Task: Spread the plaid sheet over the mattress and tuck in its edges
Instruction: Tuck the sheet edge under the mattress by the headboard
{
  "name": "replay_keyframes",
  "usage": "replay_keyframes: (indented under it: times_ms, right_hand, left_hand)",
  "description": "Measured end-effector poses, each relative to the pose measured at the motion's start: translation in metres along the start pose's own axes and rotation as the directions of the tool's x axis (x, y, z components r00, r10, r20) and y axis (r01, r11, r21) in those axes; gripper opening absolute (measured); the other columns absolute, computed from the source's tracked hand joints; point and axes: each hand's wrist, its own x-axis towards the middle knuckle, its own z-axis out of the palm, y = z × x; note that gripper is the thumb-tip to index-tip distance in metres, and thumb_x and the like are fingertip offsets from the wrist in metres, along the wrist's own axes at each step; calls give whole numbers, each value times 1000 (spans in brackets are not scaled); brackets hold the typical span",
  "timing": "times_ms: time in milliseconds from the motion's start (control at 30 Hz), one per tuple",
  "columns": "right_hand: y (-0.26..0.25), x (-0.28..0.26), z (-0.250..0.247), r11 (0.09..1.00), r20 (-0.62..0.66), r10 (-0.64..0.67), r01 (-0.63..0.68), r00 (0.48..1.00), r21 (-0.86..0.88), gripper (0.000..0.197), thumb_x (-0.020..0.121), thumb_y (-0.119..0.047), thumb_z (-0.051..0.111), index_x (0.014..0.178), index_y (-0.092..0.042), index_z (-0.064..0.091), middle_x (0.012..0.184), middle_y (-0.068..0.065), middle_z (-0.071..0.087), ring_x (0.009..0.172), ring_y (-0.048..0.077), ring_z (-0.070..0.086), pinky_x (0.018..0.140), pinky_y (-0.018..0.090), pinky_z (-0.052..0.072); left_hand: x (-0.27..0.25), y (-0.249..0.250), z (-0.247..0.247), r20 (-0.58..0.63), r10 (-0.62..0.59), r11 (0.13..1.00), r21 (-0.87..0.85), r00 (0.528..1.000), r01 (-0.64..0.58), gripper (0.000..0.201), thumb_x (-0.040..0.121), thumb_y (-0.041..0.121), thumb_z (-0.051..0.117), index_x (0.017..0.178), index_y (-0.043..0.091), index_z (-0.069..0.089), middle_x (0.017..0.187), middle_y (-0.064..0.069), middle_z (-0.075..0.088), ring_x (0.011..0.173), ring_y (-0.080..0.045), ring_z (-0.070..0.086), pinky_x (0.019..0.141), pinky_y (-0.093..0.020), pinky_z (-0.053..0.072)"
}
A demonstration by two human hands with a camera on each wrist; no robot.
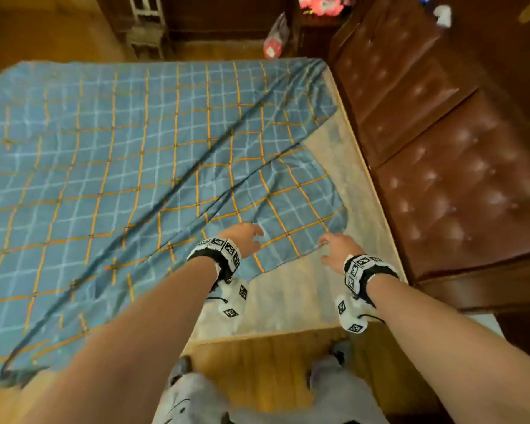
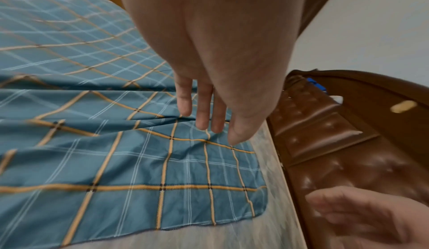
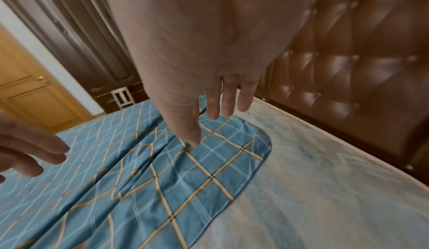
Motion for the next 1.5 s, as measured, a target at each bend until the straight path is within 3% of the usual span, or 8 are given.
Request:
replay_keyframes:
  times_ms: [333, 500, 667, 800, 1033, 1133, 1333, 1500]
  right_hand:
    - [110, 175, -12, 982, 133, -155, 168, 979, -91, 54, 78, -22, 72, 129, -32, 55, 126, 6, 59, 120, 29, 53, 94, 34, 47]
    - [152, 259, 56, 970, 101, -193, 206, 976, -130, 48, 86, -26, 64, 131, -36, 51, 135, 6, 50, 123, 33, 46, 98, 42, 46]
    - [184, 313, 137, 992, 75, -62, 69, 995, -107, 66, 79, -19, 72, 133, -40, 39, 141, 8, 32, 131, 34, 32, 95, 51, 42]
    - [197, 335, 145, 994, 1, -63, 63, 998, -94, 21, 88, -21, 61, 104, -33, 55, 126, 8, 44, 116, 34, 41, 90, 46, 42]
    - [207, 275, 77, 955, -137, -141, 171, 980, 243, 13, 89, -13, 52, 100, -20, 54, 93, 13, 65, 85, 37, 59, 69, 38, 43]
    - [217, 234, 22, 928, -170, -142, 191, 975, 321, 17, 87, -14, 52, 101, -23, 57, 92, 8, 68, 85, 34, 62, 69, 37, 46]
    - [277, 159, -50, 991, -13, -19, 20, 1000, 129, 27, 82, -14, 61, 104, -30, 67, 108, 3, 69, 103, 29, 63, 76, 27, 45]
    - [326, 77, -32, 975, 25, 219, -217, 975, -47, 41, 86, -12, 54, 114, -38, 67, 124, 7, 64, 109, 31, 62, 87, 35, 50]
  left_hand:
    - [151, 86, 57, -31, -218, 974, -66, 975, 216, 52, 87, 40, 63, 136, 30, 48, 138, -4, 51, 127, -27, 50, 102, -39, 42]
    - [252, 95, 144, 35, -274, 959, -59, 961, 276, 70, 78, 47, 72, 140, 29, 43, 140, -5, 45, 132, -27, 41, 104, -45, 41]
    - [313, 93, 230, 86, -314, 949, -3, 946, 315, 100, 63, 59, 79, 144, 25, 32, 146, -4, 28, 137, -31, 25, 104, -52, 40]
    - [333, 95, 239, -15, -325, 939, 111, 946, 324, 90, 65, 56, 79, 137, 21, 37, 135, -9, 34, 126, -33, 35, 97, -50, 45]
    - [311, 150, 190, 42, -228, 969, 101, 973, 223, 31, 92, 28, 53, 121, 20, 51, 126, -12, 49, 118, -37, 51, 93, -49, 48]
    - [289, 194, 153, 83, -205, 979, 16, 975, 205, 28, 97, 28, 42, 120, 14, 48, 119, -22, 60, 110, -41, 59, 87, -42, 47]
    - [252, 258, 107, 163, 2, 993, 115, 987, -21, 32, 94, 26, 48, 124, 16, 56, 125, -16, 61, 114, -36, 58, 88, -36, 46]
    - [217, 313, 126, 298, 252, 921, 218, 921, -323, 30, 92, 25, 51, 114, 9, 64, 121, -15, 63, 112, -33, 59, 88, -34, 46]
